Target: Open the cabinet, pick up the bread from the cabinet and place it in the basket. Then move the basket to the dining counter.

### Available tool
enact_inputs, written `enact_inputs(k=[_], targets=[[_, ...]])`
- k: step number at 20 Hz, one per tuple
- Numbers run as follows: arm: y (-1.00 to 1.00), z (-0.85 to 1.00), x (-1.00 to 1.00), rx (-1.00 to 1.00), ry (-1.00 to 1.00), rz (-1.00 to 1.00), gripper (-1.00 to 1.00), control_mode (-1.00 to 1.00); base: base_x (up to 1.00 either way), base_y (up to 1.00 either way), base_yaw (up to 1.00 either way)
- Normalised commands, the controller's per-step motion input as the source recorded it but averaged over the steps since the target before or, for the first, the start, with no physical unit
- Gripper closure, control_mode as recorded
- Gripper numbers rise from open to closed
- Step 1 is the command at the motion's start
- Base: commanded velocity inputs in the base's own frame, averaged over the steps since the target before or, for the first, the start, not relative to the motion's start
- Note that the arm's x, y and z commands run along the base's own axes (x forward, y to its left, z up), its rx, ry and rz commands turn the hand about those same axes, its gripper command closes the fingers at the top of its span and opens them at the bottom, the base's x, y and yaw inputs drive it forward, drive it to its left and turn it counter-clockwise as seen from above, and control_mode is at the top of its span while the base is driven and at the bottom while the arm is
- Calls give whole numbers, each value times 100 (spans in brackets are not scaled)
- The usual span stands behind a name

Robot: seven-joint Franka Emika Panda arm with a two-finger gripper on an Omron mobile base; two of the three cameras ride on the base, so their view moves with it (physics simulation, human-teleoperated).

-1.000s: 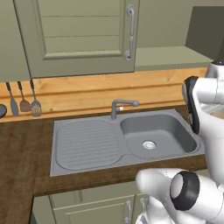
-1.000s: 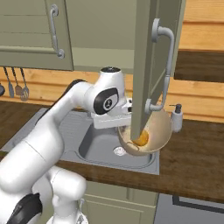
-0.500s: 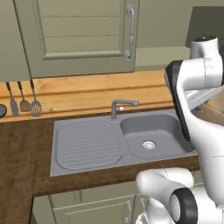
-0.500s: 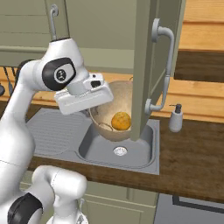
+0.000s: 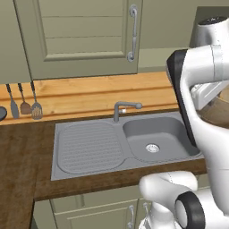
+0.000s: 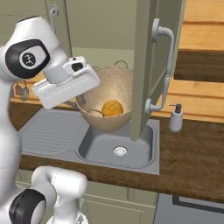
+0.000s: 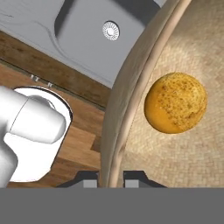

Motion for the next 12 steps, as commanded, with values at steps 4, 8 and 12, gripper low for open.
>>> enact_inputs(k=[4, 8, 12], targets=[[0, -2, -5, 0, -1, 0, 100, -100, 0, 0, 0], [0, -1, -6, 0, 0, 0, 100, 100, -18, 0, 0], [0, 0, 0, 0, 0, 0, 100, 100, -100, -25, -7]])
